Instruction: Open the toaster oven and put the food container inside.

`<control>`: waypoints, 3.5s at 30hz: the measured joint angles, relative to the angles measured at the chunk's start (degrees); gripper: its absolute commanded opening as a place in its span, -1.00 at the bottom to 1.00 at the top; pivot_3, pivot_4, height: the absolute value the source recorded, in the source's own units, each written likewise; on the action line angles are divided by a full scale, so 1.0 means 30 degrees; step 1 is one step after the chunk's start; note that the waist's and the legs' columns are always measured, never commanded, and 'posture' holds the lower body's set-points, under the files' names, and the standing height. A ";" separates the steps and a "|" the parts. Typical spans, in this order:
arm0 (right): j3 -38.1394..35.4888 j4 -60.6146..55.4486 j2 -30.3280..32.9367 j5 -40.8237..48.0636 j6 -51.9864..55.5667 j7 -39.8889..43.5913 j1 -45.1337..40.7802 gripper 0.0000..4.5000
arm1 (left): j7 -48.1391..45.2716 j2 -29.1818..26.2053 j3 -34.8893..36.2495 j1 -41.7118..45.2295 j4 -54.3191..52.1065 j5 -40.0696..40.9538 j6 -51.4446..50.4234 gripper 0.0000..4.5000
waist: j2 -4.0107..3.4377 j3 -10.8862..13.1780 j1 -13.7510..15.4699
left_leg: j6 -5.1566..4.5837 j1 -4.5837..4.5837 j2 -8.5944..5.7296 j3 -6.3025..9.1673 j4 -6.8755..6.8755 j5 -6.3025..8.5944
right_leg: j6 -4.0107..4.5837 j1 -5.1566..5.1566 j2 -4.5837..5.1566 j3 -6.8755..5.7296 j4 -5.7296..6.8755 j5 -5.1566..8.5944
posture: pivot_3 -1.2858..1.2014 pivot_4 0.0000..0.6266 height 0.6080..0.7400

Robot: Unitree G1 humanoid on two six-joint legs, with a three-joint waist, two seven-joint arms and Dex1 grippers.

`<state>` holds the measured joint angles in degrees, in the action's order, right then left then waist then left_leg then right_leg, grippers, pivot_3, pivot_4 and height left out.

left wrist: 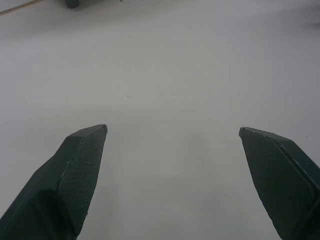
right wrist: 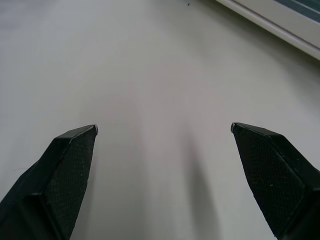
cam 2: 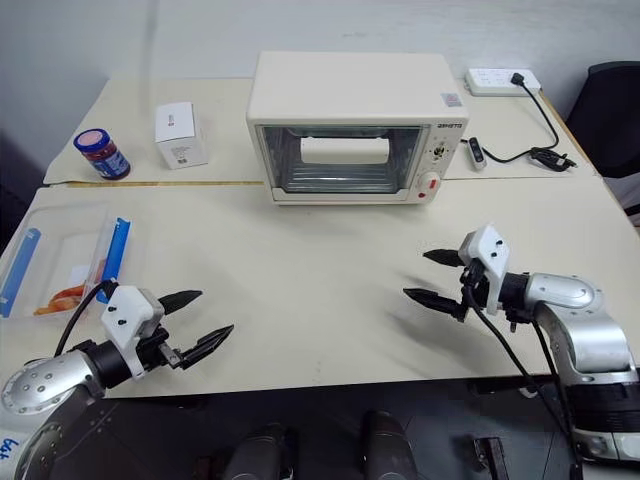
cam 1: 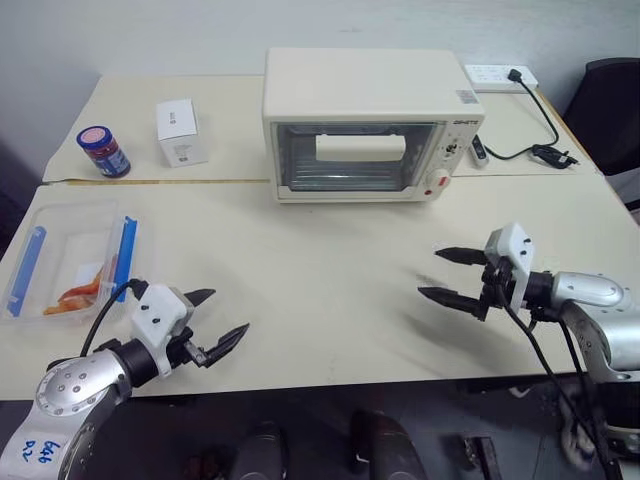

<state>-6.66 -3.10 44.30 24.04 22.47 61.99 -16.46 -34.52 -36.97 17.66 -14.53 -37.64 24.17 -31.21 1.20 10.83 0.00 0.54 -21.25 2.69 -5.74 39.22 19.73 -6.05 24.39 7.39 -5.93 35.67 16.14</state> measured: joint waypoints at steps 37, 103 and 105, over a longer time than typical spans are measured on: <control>0.0737 0.7397 -0.5323 -0.0089 0.1195 -0.3540 -1.0524 0.99 | 0.1346 -0.2910 0.1544 0.9811 -0.0650 0.9890 -0.5718 1.00 | -0.0001 0.0001 -0.0084 | 0.0036 -0.0030 -0.0003 -0.0009 -0.0006 -0.0016 | -0.0002 0.0014 -0.0033 -0.0003 0.0069 -0.0001 | 0.03 -0.52 1.00; -0.5227 -0.7045 0.1948 0.8634 0.7191 -0.1650 0.0119 1.00 | -0.2371 0.0932 -0.9469 1.4970 0.9345 -0.4383 -0.1121 -0.97 | -0.0003 0.0007 0.0441 | 0.0045 -0.0021 0.0024 -0.0025 0.0019 -0.0055 | -0.0016 0.0011 -0.0091 0.0037 0.0070 -0.0009 | 0.03 -0.52 1.00; -0.4441 -0.6531 0.1956 0.8767 0.7121 -0.1266 -0.1246 1.00 | -0.1693 0.0822 -0.8497 1.3763 0.7529 -0.4155 -0.2512 -0.97 | -0.0003 0.0007 0.0365 | 0.0045 -0.0020 0.0026 -0.0028 0.0020 -0.0054 | -0.0016 0.0013 -0.0090 0.0041 0.0071 -0.0009 | 0.03 -0.52 1.00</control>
<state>-19.98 -22.69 50.17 50.34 43.83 58.19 -20.20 -39.60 -34.50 -7.83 26.76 -15.05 11.70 -38.74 1.20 10.86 1.09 0.67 -21.31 2.77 -5.82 39.28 19.56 -6.10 24.43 7.12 -5.81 35.89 16.11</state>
